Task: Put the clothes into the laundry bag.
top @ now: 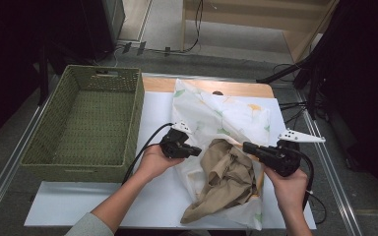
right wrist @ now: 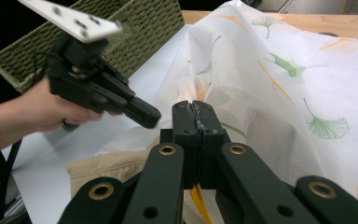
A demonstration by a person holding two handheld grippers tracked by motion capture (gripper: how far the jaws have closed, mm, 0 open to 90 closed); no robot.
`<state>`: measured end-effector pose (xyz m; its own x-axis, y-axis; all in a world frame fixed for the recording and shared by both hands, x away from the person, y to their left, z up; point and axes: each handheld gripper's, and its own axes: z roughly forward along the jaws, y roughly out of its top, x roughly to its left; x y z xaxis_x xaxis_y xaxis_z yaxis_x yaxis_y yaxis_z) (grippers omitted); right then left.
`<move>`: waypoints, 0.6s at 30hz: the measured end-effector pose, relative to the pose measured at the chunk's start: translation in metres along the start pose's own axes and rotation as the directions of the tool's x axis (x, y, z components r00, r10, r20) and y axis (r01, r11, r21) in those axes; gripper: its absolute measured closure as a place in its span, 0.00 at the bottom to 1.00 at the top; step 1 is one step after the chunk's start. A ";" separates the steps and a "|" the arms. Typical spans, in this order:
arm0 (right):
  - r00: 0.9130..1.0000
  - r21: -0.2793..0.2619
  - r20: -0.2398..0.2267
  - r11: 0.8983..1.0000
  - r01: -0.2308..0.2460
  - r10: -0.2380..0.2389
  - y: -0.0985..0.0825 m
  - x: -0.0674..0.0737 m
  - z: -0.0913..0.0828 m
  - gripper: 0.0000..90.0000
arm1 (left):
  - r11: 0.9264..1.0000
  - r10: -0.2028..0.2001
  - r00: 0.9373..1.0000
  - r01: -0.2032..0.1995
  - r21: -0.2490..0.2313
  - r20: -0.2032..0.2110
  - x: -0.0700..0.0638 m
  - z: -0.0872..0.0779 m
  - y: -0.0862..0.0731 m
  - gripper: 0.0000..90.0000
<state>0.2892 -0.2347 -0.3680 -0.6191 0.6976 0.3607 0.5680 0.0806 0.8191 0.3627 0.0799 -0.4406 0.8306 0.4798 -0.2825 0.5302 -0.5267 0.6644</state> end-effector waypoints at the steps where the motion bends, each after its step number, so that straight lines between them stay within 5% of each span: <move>1: 1.000 -0.001 -0.001 1.000 -0.001 0.001 0.000 0.000 0.000 1.00 | 1.000 -0.010 1.000 0.010 0.008 0.009 0.002 0.005 -0.003 1.00; 8: 1.000 0.001 -0.004 1.000 -0.007 0.007 0.000 -0.001 -0.001 1.00 | 0.998 0.042 0.997 -0.045 0.040 0.066 -0.012 0.035 -0.002 1.00; 12: 1.000 -0.004 -0.002 1.000 -0.008 0.008 0.000 -0.003 -0.002 1.00 | 0.998 0.068 0.991 -0.068 -0.001 0.113 -0.026 0.032 0.007 1.00; 18: 1.000 -0.009 0.003 1.000 -0.009 0.009 0.000 -0.004 -0.003 1.00 | 0.991 0.113 0.985 -0.102 -0.091 0.129 -0.050 0.017 0.024 1.00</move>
<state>0.2902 -0.2396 -0.3676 -0.6123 0.7003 0.3670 0.5687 0.0677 0.8198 0.3367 0.0316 -0.4227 0.9003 0.3223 -0.2926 0.4251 -0.5067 0.7500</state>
